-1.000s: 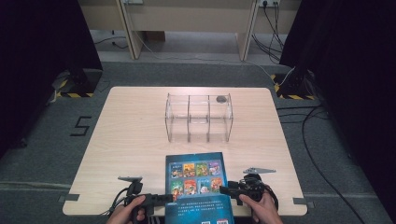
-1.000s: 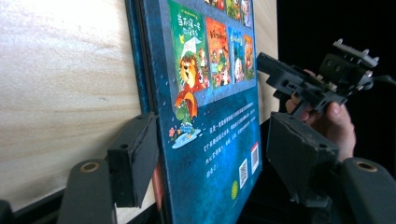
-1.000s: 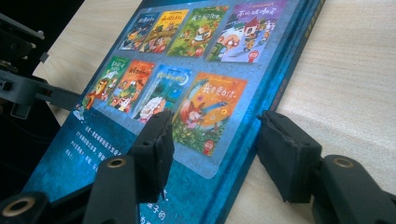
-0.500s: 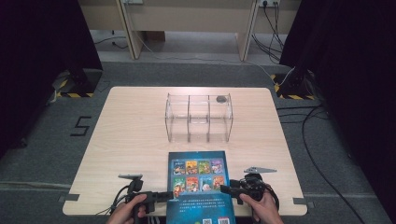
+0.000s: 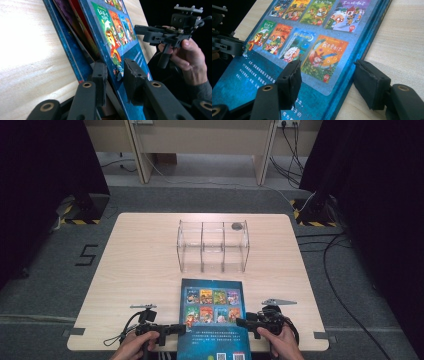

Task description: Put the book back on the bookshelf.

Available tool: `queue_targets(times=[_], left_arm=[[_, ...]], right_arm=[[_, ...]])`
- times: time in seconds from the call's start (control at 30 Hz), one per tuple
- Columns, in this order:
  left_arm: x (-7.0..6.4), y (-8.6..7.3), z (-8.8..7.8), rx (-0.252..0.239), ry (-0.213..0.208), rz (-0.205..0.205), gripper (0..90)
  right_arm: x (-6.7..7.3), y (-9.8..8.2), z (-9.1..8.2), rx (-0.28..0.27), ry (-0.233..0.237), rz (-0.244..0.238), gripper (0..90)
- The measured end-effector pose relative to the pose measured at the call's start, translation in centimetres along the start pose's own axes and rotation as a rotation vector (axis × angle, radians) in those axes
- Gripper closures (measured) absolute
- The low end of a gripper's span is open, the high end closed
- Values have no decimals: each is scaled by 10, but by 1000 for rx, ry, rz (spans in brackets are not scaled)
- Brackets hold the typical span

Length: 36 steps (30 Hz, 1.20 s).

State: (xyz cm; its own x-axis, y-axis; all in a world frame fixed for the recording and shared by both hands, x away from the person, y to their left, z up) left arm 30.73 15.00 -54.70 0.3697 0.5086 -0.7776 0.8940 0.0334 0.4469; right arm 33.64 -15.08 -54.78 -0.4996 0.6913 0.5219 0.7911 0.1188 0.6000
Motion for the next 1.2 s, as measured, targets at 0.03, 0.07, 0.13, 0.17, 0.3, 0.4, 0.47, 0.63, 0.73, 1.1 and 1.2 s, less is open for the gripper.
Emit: queue_targets(times=[0.03, 0.07, 0.13, 0.17, 0.3, 0.4, 0.47, 0.63, 0.73, 1.1, 1.2], left_arm=[[0, 0, 0, 2, -4, 0, 713], [0, 1, 0, 9, -5, 9, 713], [1, 1, 0, 23, -6, 40, 705], [1, 2, 0, 29, -10, 47, 705], [1, 3, 1, 41, -30, 70, 695], [1, 4, 2, 68, -42, 104, 682], [1, 4, 4, 76, -44, 117, 675], [2, 4, 5, 85, -37, 184, 656], [2, 5, 5, 80, -31, 208, 655], [-10, 8, 1, -18, -25, 412, 640], [-15, 9, -1, -35, -23, 460, 639]], right_arm=[[0, 0, 0, 0, 0, 0, 394], [0, 0, 0, 1, 0, 2, 394], [0, 0, 0, -1, 3, 3, 392], [0, 0, 0, -1, 3, 3, 392], [0, 0, 0, 1, 3, 7, 393], [0, 0, 0, 0, 4, 6, 393], [0, 0, 0, 0, 5, 5, 393], [-1, 0, 0, 1, 6, 5, 394], [-1, 0, 0, 0, 5, 4, 393], [-4, 0, -3, -11, 31, 37, 392], [-5, 0, -3, -10, 35, 40, 388]])
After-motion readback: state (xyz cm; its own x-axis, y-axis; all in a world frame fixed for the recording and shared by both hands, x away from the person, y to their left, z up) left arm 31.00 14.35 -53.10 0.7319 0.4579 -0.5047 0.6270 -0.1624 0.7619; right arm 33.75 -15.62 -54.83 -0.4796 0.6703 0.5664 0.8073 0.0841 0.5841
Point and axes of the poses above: each handheld gripper's, and its own axes: z roughly forward along the jaws, y roughly out of its top, x roughly to its left, the point moved 6 cm from there along z, roughly forward along the jaws, and after that the axes turned 1 degree about z, right-handed, at the moved point
